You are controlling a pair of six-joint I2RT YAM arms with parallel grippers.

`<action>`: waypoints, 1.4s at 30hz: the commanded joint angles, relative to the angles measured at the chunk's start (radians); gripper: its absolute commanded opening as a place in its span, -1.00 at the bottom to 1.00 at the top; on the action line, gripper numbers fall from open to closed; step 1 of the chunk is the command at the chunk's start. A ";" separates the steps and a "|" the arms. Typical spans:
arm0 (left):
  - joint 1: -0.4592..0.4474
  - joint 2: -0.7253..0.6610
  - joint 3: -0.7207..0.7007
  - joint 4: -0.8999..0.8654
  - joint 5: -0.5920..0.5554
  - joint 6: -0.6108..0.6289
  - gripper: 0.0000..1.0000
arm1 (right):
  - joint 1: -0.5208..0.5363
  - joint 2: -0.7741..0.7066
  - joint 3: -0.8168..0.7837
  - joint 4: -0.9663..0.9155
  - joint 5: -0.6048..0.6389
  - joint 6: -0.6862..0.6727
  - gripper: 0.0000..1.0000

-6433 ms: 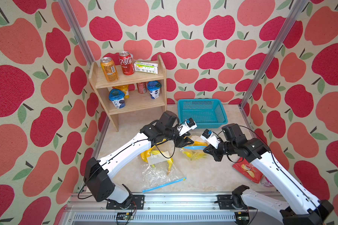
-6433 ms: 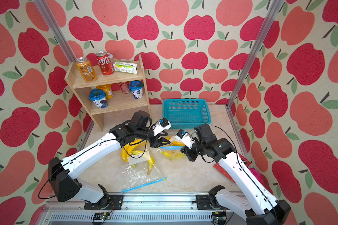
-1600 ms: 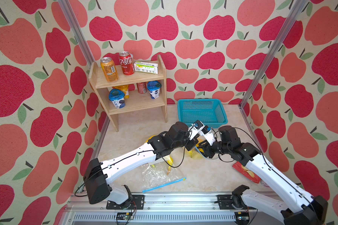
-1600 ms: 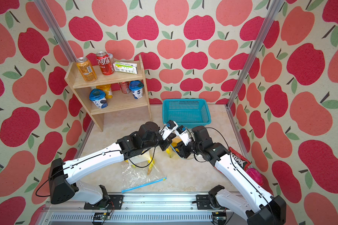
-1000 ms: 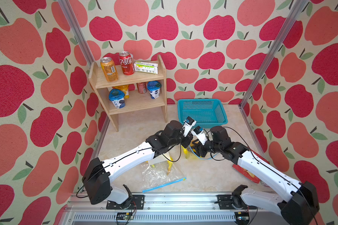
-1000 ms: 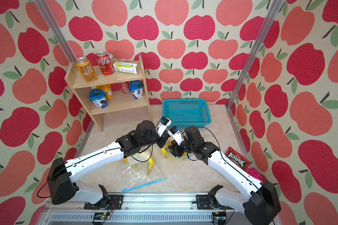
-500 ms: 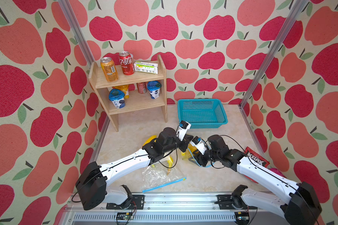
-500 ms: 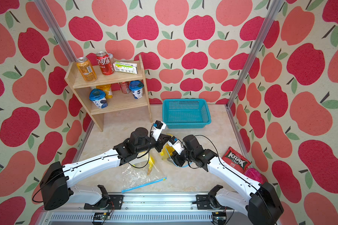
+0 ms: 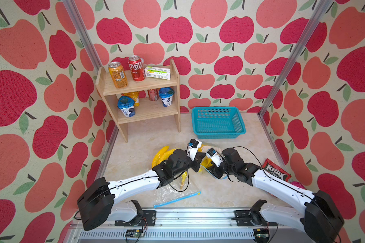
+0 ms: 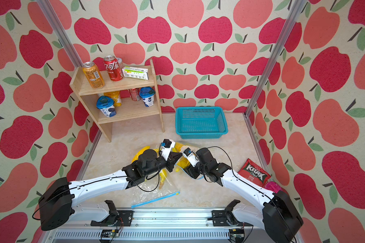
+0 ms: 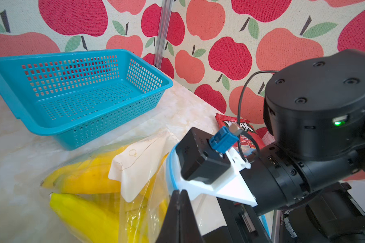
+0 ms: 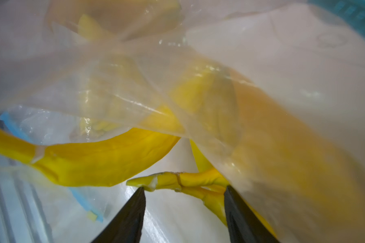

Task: Open the zip-top bag and take out the banana
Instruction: Open the zipper of the food storage bag at the center of the board, then pick up the banana from the zipper food storage bag.

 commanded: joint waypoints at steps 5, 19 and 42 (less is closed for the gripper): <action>0.006 0.092 0.004 0.094 -0.035 -0.019 -1.00 | -0.035 0.050 -0.014 0.189 0.020 -0.096 0.24; 0.084 0.072 0.057 0.047 0.076 -0.075 -1.00 | 0.044 -0.062 -0.035 0.105 -0.145 -0.099 0.29; 0.076 0.090 0.031 0.143 0.107 -0.215 -1.00 | 0.150 0.157 0.000 0.422 0.055 -0.079 0.31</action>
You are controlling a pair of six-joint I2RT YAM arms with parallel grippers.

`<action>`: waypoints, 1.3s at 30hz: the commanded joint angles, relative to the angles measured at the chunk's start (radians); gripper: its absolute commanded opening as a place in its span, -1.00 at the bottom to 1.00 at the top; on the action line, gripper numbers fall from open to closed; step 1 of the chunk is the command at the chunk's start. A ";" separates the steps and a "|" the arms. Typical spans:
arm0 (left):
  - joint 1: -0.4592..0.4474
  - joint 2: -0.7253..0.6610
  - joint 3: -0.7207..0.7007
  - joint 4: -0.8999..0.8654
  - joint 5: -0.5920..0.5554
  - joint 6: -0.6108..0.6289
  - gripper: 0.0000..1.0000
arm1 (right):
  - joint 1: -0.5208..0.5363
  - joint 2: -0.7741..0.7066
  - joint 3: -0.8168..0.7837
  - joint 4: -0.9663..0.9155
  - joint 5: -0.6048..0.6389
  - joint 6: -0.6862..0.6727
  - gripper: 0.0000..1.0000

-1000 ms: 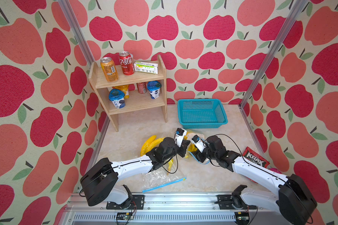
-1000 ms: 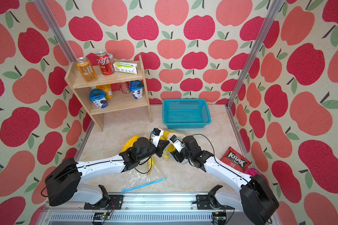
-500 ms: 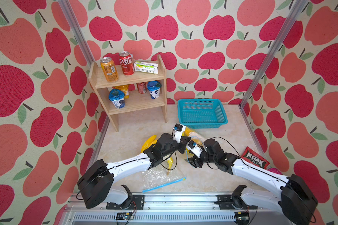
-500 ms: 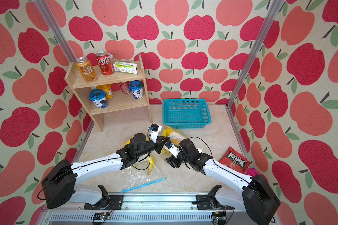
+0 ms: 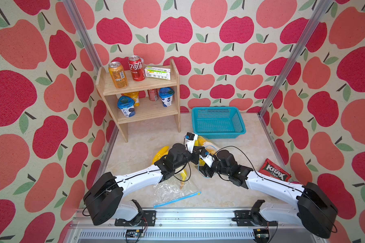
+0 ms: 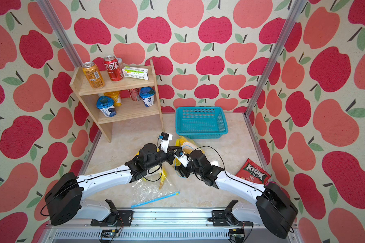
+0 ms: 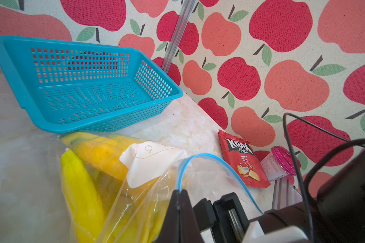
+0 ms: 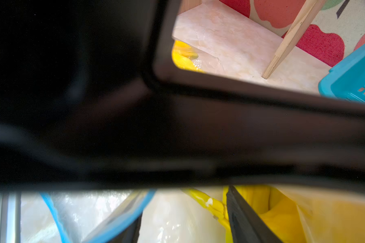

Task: Open the zip-top bag and take out the banana
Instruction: Pick up the banana from the zipper food storage bag.

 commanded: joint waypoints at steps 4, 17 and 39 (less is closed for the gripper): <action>-0.017 0.008 -0.017 0.102 0.045 -0.092 -1.00 | 0.027 0.106 0.017 0.160 0.076 -0.006 0.30; 0.002 -0.079 -0.043 0.018 -0.016 -0.066 -1.00 | 0.012 0.038 -0.004 0.010 0.041 -0.061 0.26; 0.230 -0.169 0.087 -0.522 0.065 -0.010 0.35 | -0.162 -0.219 -0.118 -0.123 -0.071 -0.012 0.27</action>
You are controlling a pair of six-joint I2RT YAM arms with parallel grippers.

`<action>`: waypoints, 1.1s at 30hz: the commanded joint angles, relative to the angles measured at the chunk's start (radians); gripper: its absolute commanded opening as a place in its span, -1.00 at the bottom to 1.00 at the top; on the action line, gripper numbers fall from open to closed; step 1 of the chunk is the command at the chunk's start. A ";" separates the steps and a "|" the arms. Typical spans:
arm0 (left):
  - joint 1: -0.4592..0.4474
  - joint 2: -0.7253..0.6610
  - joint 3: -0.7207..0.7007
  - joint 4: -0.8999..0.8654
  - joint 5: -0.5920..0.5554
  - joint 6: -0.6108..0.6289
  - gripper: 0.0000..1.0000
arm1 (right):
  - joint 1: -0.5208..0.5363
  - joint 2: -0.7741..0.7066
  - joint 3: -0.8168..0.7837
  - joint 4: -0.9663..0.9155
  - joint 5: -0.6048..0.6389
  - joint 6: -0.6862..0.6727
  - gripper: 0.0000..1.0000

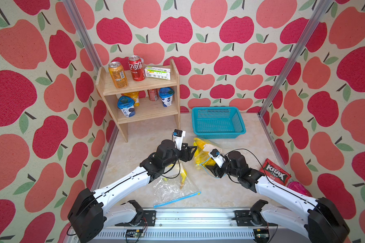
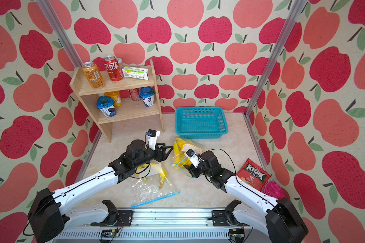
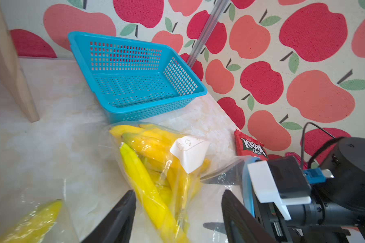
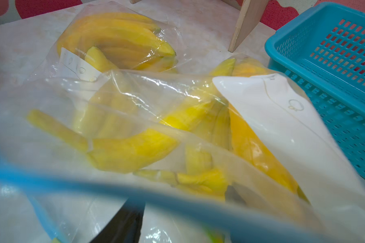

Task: Open the zip-top bag and take out the banana
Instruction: Pick up the banana from the zipper food storage bag.

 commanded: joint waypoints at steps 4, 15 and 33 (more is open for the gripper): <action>0.210 0.212 0.080 -0.126 0.264 -0.013 0.35 | 0.004 -0.021 -0.007 0.030 -0.110 0.037 0.27; 0.215 0.572 0.330 -0.080 0.462 0.049 0.13 | 0.020 -0.033 -0.001 0.005 -0.085 0.012 0.27; 0.191 0.715 0.419 -0.096 0.474 -0.014 -0.15 | 0.013 -0.040 -0.010 -0.010 -0.065 0.011 0.29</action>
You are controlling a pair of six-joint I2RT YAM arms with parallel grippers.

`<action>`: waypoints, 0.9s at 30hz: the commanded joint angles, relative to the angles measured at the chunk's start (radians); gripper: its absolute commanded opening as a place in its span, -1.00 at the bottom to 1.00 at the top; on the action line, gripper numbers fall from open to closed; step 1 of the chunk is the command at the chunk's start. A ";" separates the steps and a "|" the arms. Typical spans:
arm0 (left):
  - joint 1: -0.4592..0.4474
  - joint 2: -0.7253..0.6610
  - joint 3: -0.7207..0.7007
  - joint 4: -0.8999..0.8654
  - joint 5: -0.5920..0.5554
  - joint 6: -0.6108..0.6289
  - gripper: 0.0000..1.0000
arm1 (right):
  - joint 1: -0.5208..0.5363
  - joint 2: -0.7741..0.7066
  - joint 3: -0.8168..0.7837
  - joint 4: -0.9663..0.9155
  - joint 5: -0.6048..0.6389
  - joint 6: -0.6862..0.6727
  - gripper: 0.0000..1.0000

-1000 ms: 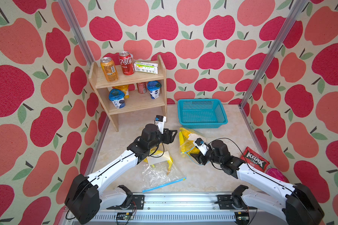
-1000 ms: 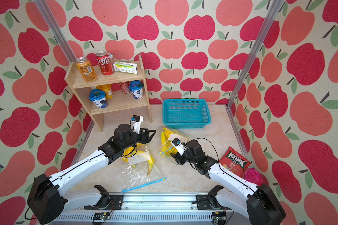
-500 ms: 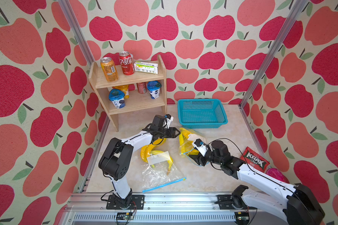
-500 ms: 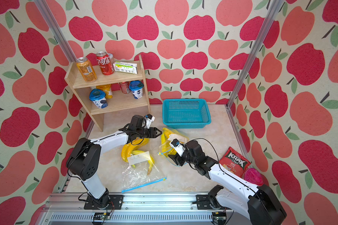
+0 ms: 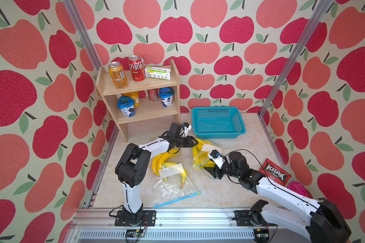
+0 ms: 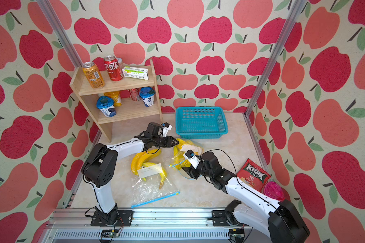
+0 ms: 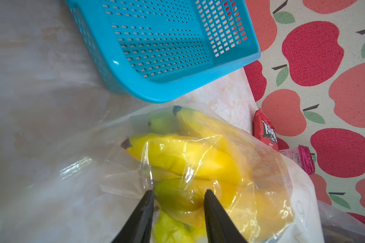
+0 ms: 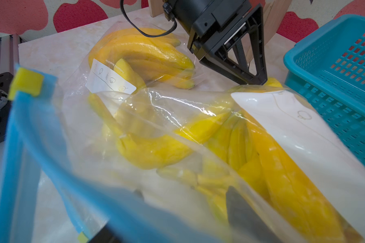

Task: Open the zip-top bag and take out the banana
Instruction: Pick up the banana from the zipper food storage bag.

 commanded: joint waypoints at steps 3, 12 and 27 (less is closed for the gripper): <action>-0.016 0.009 0.014 -0.015 0.015 0.000 -0.30 | -0.001 -0.017 -0.003 -0.033 0.015 -0.004 0.29; -0.037 -0.007 -0.030 0.052 0.033 -0.040 -1.00 | 0.018 -0.014 0.011 -0.076 -0.018 0.021 0.34; -0.061 -0.038 -0.060 0.124 -0.008 -0.138 -1.00 | 0.169 0.201 0.079 0.121 0.028 -0.003 0.39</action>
